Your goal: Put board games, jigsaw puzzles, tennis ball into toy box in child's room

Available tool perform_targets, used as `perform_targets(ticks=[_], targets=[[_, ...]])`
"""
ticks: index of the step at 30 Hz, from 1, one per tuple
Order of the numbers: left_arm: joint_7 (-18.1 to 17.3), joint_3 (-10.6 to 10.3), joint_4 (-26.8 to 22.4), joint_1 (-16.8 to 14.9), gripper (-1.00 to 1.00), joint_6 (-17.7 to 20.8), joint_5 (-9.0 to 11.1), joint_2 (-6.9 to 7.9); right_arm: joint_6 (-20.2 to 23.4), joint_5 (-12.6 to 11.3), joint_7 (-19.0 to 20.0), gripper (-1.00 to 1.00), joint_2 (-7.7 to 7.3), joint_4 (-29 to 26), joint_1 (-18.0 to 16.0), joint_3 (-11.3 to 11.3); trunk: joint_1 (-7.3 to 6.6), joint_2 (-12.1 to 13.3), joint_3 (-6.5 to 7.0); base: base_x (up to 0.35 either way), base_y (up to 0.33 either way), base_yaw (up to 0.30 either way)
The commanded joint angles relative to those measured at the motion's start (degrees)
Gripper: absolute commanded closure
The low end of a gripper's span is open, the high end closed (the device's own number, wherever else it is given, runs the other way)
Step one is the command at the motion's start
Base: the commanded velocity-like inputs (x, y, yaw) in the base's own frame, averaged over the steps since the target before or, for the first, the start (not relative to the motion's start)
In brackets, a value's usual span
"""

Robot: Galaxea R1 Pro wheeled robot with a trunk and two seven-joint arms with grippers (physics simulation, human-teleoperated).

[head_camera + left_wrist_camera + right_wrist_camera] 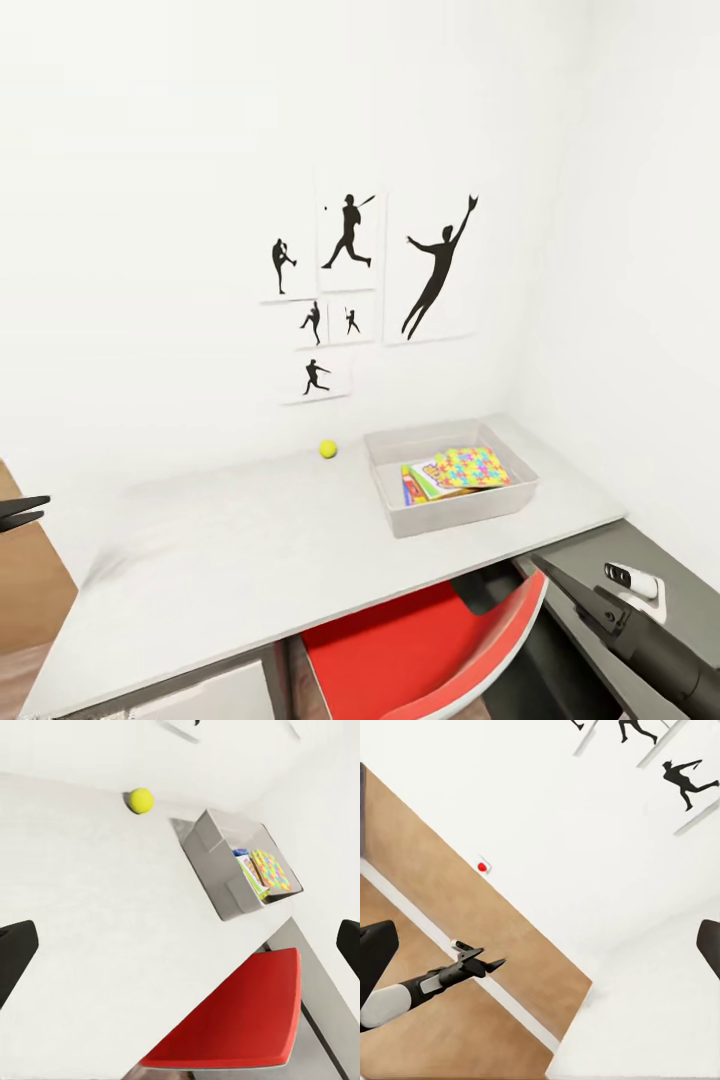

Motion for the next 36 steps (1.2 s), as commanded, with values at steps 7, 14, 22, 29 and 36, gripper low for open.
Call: perform_targets(ticks=[7,14,22,29,36], targets=[[-0.2,-0.3,0.1,0.0,-1.0,0.6,0.3,0.02,0.4,-0.4,-0.1,-1.0,-0.02,0.0,0.0,0.0,0.03,-0.1,0.51,0.0,0.014,0.193],[-0.2,-0.3,0.0,0.0,-1.0,0.6,0.3,0.0,0.4,-0.4,-0.1,-1.0,-0.02,0.0,0.0,0.0,0.03,-0.1,1.06,0.0,0.111,0.193],[-0.2,-0.3,0.0,0.0,-1.0,0.4,0.3,-0.02,0.4,-0.4,-0.1,-1.0,-0.02,0.0,0.0,-0.1,0.03,-0.1,1.42,0.015,0.043,0.151],[-0.2,-0.3,0.0,0.0,-1.0,0.4,0.3,-0.06,0.4,-0.4,-0.1,-1.0,-0.02,0.0,0.0,0.0,0.03,-0.1,1.47,0.117,0.135,0.032],[-0.2,-0.3,0.0,0.0,-1.0,0.3,0.3,-0.07,0.4,-0.4,-0.1,-1.0,-0.02,0.0,0.0,0.0,0.03,-0.1,1.48,0.169,0.159,0.006]])
